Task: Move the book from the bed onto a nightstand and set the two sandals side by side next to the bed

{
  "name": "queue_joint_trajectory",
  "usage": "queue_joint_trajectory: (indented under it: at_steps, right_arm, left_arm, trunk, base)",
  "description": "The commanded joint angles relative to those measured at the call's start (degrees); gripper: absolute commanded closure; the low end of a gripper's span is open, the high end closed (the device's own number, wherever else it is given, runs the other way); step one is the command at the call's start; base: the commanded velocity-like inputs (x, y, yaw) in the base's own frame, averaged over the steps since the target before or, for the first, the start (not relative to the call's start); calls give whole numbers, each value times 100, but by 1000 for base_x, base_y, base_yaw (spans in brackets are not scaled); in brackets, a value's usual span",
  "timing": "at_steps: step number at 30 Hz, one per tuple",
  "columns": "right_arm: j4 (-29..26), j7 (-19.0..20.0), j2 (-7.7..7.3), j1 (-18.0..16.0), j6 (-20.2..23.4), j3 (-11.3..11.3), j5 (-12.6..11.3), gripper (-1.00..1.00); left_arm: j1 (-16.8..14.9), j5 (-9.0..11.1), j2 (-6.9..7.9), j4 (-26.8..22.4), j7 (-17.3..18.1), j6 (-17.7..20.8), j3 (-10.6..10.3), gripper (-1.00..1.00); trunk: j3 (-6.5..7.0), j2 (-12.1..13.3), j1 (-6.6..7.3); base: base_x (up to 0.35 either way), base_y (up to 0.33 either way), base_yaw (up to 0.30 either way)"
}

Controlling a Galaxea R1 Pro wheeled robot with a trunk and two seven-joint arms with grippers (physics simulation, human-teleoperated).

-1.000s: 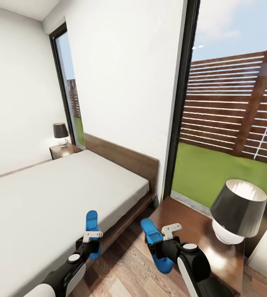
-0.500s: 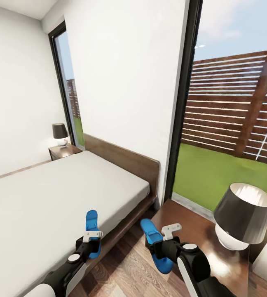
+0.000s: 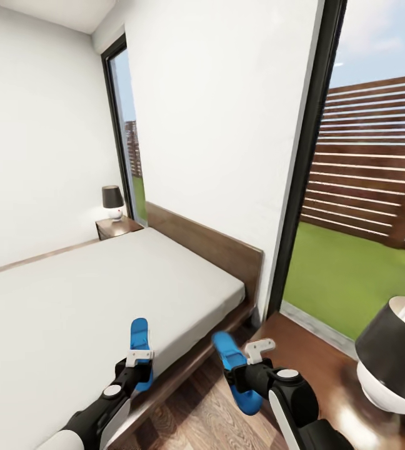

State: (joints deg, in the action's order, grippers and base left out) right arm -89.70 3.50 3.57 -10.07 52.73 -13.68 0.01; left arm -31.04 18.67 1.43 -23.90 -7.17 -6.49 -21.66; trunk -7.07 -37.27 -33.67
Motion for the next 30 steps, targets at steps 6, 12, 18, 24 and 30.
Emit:
queue_joint_trajectory:
  at_steps: [6, 12, 18, 24, 30]
  right_arm:
    - [2, 19, 3, -4, 27, 0, 5, 100]
    - [4, 19, 3, -4, 27, -23, 6, 100]
    - [10, 19, 3, -4, 27, -138, 8, 100]
    - [29, 19, 3, -4, 27, -166, 8, 100]
    - [34, 19, 3, -4, 27, -171, 9, 100]
  left_arm:
    - [-7, 40, 4, 0, -38, -34, -49, 100]
    - [-7, 39, 0, 6, -38, -36, -49, 100]
    - [-7, 39, -2, 8, -38, -37, -49, 100]
    - [-7, 33, -2, 8, -38, -37, -49, 100]
    - [-7, 32, -2, 15, -38, -37, -49, 100]
  trunk:
    - [-10, -9, -2]
    - [-10, -9, -2]
    - [-10, -9, -2]
    - [-10, -9, -2]
    - [-10, -9, -2]
  base:
    - [19, 0, 277]
    - [3, 0, 282]
    - [1, 0, 284]
    - [0, 0, 284]
    - [0, 0, 284]
